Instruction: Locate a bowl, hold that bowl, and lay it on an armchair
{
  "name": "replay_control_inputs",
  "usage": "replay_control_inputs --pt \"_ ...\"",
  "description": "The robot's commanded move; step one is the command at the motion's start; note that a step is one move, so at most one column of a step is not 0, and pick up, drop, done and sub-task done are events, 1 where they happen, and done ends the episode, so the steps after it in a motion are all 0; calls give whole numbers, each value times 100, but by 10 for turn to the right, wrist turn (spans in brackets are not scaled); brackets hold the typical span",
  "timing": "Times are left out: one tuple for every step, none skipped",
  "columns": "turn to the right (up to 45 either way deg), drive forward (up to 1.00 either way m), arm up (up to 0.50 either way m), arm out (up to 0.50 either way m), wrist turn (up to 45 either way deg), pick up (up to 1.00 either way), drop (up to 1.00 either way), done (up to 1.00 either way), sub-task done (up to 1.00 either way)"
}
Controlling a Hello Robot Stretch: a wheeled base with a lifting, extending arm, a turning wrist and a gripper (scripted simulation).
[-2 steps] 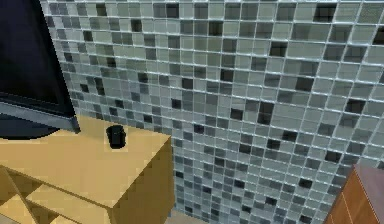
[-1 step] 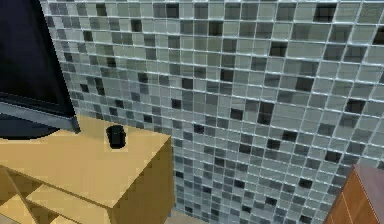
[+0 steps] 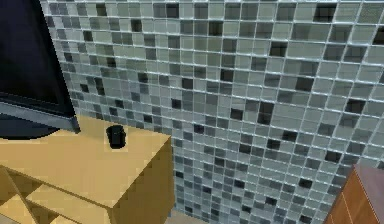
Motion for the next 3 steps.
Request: replay_control_inputs --pt "0 0 10 0 0 0 0 0 0" --pt "0 0 12 0 0 0 0 0 0" --pt "0 0 0 0 -450 0 0 0 0"
